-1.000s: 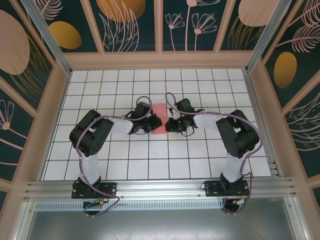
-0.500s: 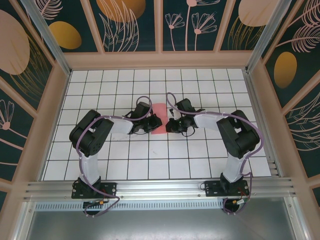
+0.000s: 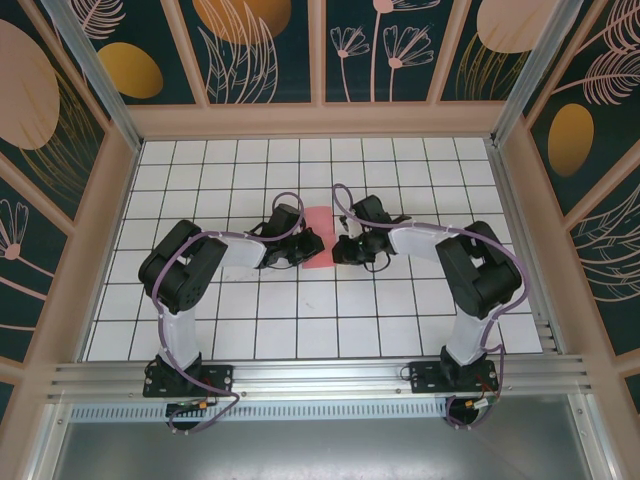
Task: Fold a paper plane with a square sheet of paper (pick it up from the middle)
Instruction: Fold the triangle a second time at the center of the table.
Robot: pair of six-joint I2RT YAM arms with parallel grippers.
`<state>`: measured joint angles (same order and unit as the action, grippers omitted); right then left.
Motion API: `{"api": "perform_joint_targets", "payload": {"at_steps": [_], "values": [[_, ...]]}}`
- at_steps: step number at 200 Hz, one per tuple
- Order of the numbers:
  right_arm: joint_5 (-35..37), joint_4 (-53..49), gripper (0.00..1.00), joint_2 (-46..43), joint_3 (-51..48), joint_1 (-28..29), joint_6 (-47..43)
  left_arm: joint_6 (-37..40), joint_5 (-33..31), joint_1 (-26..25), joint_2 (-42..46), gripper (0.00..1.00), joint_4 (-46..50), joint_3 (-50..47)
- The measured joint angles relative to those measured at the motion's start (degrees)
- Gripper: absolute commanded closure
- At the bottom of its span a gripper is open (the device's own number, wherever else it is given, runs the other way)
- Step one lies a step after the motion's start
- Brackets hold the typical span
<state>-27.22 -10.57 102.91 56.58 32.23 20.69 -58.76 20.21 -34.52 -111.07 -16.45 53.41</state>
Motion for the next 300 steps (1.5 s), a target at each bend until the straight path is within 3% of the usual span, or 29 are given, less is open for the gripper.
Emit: {"api": "perform_joint_targets", "payload": {"at_steps": [154, 244, 300], "values": [[-0.22, 0.28, 0.88, 4.90, 2.19, -0.22, -1.40, 1.22, -0.96, 0.02, 0.59, 0.84, 0.66, 0.11], [-0.31, 0.24, 0.89, 5.05, 2.32, -0.26, -1.95, -0.20, 4.87, 0.04, 1.84, 0.84, -3.93, -2.25], [-0.09, -0.11, 0.89, 5.27, 2.60, -0.20, -2.36, 0.02, 2.82, -0.33, 0.26, 0.85, -1.05, -0.55]]}}
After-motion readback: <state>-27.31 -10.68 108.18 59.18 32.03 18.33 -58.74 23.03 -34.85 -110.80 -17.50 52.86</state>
